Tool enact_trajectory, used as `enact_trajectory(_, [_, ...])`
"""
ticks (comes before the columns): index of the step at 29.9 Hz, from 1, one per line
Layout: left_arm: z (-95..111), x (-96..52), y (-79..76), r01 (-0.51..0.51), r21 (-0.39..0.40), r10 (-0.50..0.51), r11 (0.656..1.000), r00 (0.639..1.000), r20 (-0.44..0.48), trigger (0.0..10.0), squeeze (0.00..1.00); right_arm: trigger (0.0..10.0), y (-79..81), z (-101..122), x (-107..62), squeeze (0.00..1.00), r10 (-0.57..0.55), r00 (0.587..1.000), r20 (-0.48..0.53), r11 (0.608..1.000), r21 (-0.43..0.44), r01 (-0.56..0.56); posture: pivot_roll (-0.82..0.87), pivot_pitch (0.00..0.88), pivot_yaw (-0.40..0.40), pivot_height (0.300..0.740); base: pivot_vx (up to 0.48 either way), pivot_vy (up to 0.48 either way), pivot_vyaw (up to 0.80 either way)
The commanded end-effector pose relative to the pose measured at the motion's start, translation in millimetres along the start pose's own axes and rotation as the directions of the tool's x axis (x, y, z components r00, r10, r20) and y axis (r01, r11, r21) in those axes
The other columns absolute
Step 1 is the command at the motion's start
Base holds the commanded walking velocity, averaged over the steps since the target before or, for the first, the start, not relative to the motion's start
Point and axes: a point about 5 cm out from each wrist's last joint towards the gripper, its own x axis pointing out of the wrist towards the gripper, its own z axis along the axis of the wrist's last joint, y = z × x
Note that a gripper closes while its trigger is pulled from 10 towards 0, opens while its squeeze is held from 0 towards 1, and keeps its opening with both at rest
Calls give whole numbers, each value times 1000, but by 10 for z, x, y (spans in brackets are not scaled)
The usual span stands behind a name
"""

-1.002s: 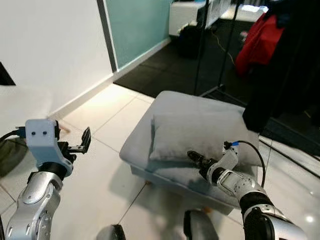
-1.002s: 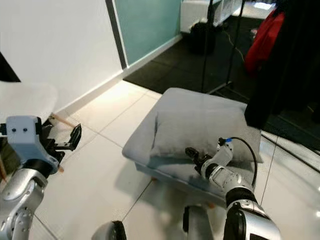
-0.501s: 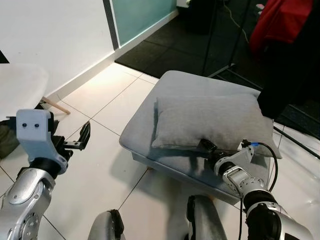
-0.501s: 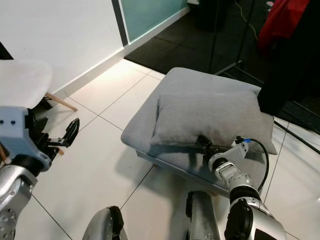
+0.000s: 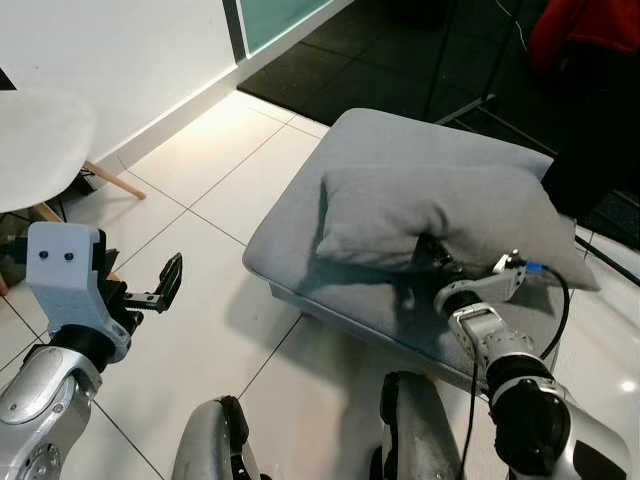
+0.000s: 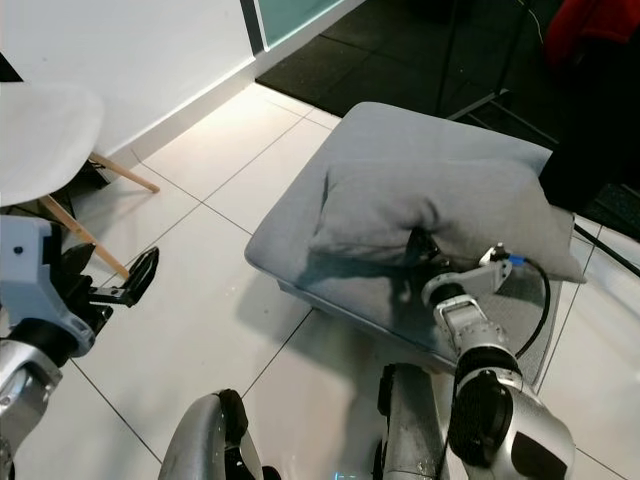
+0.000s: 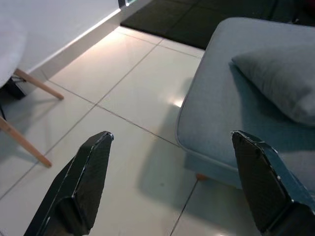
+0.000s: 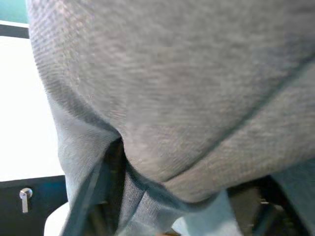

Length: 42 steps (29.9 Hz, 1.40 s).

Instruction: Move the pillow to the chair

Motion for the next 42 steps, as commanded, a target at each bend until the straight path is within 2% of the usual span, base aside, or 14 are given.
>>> enact_trajectory(1, [-2, -38, 9, -8, 20, 8, 1000, 1000, -16, 10000, 0, 0, -25, -1, -10, 0, -7, 1000, 14, 1000, 13, 7, 20, 395, 74, 515, 0, 0, 0])
enact_trajectory(11, [-18, -31, -20, -2, 12, 2, 1000, 1000, -26, 10000, 0, 0, -2, 91, -8, 0, 4, 999, 39, 1000, -30, -2, 8, 382, 71, 515, 0, 0, 0])
enact_trajectory(17, [-45, -2, -39, -5, -4, 5, 1000, 1000, -30, 10000, 0, 0, 14, 208, -19, 0, 14, 999, 52, 993, -117, -8, -9, 357, 68, 515, 0, 0, 0])
enact_trajectory(21, [-75, 54, -72, -1, -26, 1, 1000, 1000, -17, 10000, 0, 0, 128, 232, 25, 0, 68, 998, 14, 973, -222, -63, -40, 316, 66, 515, 0, 0, 0])
enact_trajectory(23, [-84, 68, -77, -1, -29, 0, 1000, 1000, -15, 10000, 0, 0, 146, 230, 33, 0, 76, 997, 6, 969, -236, -72, -44, 311, 66, 515, 0, 0, 0])
enact_trajectory(25, [-113, 183, -97, 5, -54, -5, 999, 1000, 6, 10000, 0, 0, 261, 194, 81, 0, 134, 990, -43, 946, -293, -141, -96, 241, 62, 515, 0, 0, 0])
enact_trajectory(29, [-134, 282, -131, 18, -72, -16, 997, 1000, 21, 10000, 0, 0, 385, 142, 127, 0, 191, 977, -98, 915, -343, -214, -120, 211, 65, 515, 0, 0, 0])
enact_trajectory(30, [-151, 382, -182, 36, -93, -32, 995, 999, 39, 10000, 0, 0, 505, 62, 163, 0, 242, 956, -165, 878, -381, -288, -145, 159, 65, 515, 0, 0, 0])
enact_trajectory(31, [-151, 382, -182, 36, -93, -32, 995, 999, 39, 10000, 0, 0, 505, 62, 163, 0, 242, 956, -165, 878, -381, -288, -145, 159, 65, 515, 0, 0, 0])
enact_trajectory(35, [-218, 478, -273, 49, -114, -45, 992, 998, 41, 10000, 0, 0, 600, 0, 146, 0, 305, 928, -216, 836, -406, -369, -160, 103, 62, 520, 0, 0, 0])
enact_trajectory(37, [-218, 478, -273, 49, -114, -45, 992, 998, 41, 10000, 0, 0, 600, 0, 146, 0, 305, 928, -216, 836, -406, -369, -160, 103, 62, 520, 0, 0, 0])
enact_trajectory(39, [-379, 535, -334, 30, -131, -30, 991, 1000, 7, 10000, 0, 0, 657, -100, 114, 0, 334, 902, -273, 807, -413, -423, -188, 41, 48, 534, 0, 0, 0])
enact_trajectory(42, [-426, 542, -336, 15, -137, -16, 990, 1000, -4, 10000, 0, 0, 679, -140, 100, 0, 341, 894, -292, 798, -413, -439, -188, 41, 48, 539, 0, 0, 0])
